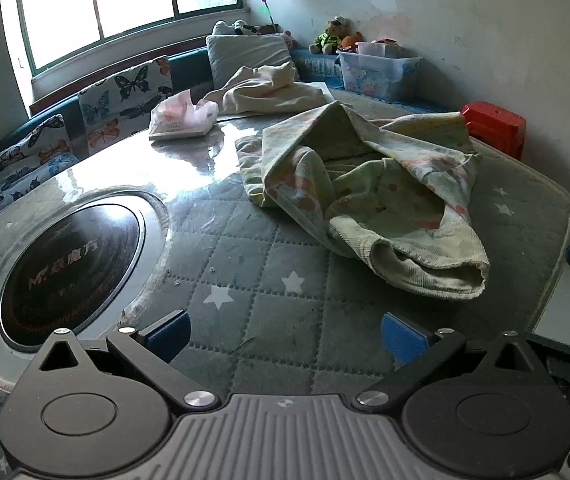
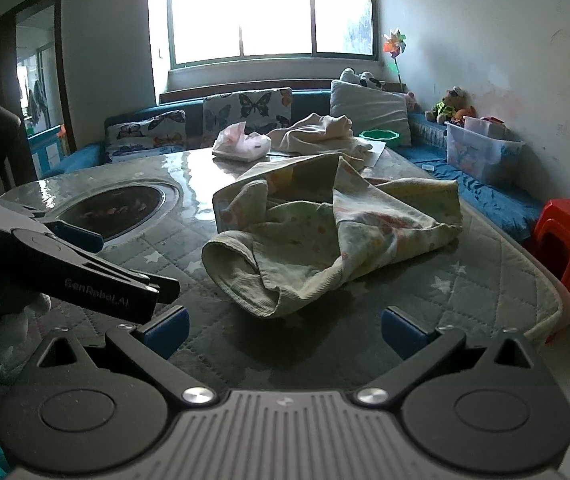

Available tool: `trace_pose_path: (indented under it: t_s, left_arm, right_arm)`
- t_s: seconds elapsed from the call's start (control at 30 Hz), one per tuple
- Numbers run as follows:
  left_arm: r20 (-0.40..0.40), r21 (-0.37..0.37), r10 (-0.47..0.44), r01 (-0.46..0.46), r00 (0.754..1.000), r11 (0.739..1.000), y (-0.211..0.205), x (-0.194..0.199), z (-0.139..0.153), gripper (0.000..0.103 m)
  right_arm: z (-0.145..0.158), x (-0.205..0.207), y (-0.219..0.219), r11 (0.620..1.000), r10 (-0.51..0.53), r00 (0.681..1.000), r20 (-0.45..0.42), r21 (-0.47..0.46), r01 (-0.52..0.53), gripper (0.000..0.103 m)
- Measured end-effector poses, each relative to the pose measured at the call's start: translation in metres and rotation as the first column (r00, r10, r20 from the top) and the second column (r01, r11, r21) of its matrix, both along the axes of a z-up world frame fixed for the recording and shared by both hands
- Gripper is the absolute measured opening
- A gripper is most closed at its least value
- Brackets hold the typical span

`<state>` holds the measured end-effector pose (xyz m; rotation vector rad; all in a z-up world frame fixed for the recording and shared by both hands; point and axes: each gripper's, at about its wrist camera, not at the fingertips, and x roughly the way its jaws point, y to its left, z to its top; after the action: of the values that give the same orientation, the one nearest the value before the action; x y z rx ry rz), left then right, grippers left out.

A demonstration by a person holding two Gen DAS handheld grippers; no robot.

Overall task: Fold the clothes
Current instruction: 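Approach the crumpled printed shirt with both grippers open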

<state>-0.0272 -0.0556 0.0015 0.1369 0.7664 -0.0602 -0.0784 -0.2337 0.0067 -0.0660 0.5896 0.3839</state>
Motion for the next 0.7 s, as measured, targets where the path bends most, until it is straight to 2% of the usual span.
trace_pose_path:
  t_s: [0.7]
  left_arm:
    - [-0.031, 0.018, -0.009, 0.01, 0.999, 1.0, 0.0, 0.029, -0.004, 0.103]
  right_arm:
    - [-0.005, 0.024, 0.009, 1.0, 0.021, 0.999, -0.031, -0.009, -0.021, 0.103]
